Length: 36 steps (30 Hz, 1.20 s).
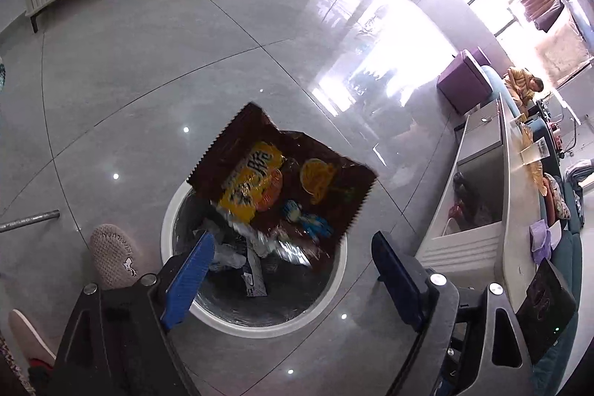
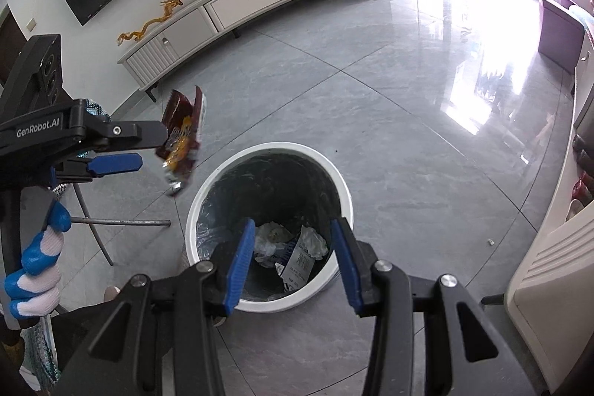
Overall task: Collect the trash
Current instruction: 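Carry both items to the bin and open both tools to drop them, then move both open tools back toward the wrapper pile on the rug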
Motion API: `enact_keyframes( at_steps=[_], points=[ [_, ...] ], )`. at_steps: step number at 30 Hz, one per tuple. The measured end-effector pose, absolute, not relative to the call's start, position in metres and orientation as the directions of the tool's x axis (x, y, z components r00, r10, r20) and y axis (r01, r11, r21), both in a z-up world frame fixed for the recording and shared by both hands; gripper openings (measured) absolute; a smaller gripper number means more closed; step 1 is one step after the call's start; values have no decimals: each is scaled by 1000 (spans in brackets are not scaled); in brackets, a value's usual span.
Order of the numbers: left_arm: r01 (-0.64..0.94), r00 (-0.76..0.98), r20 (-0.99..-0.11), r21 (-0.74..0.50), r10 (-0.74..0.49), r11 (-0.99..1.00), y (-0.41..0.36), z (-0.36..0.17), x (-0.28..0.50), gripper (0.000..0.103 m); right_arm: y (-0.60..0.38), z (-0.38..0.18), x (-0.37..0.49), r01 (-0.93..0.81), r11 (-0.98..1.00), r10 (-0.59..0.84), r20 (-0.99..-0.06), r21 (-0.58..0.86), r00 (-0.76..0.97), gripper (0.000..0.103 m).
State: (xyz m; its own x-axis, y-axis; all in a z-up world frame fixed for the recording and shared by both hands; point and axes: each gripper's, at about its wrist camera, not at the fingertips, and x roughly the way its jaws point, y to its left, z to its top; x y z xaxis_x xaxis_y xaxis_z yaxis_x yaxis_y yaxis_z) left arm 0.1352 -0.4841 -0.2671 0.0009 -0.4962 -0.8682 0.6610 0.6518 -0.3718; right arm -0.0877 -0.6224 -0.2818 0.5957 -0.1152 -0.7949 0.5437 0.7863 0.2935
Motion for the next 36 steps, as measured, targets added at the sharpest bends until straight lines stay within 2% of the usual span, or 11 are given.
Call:
enact_keyframes(
  at_steps=[9, 16, 18, 22, 27, 31, 36],
  points=[
    [663, -6, -856, -390, -517, 639, -475, -259, 133, 86, -615, -269, -87, 539, 790, -129, -779, 293, 614, 42],
    [672, 130, -801, -362, -585, 645, -445, -219, 129, 85, -609, -247, -88, 526, 803, -155, -753, 281, 639, 42],
    [687, 169, -788, -337, -592, 644, -436, -205, 125, 85, -607, -238, -88, 525, 805, -170, -740, 276, 651, 56],
    [712, 213, -774, -295, -596, 638, -414, -179, 117, 85, -596, -216, -88, 503, 821, -184, -709, 270, 681, 58],
    [716, 291, -740, -252, -606, 651, -374, -145, 106, 85, -572, -183, -84, 451, 853, -187, -651, 265, 736, 73],
    [706, 342, -712, -235, -613, 668, -329, -121, 102, 85, -541, -152, -72, 379, 888, -154, -607, 261, 780, 78],
    [652, 438, -703, -181, -560, 737, -256, -107, 107, 85, -492, -123, -46, 284, 924, -81, -594, 256, 800, 79]
  ],
)
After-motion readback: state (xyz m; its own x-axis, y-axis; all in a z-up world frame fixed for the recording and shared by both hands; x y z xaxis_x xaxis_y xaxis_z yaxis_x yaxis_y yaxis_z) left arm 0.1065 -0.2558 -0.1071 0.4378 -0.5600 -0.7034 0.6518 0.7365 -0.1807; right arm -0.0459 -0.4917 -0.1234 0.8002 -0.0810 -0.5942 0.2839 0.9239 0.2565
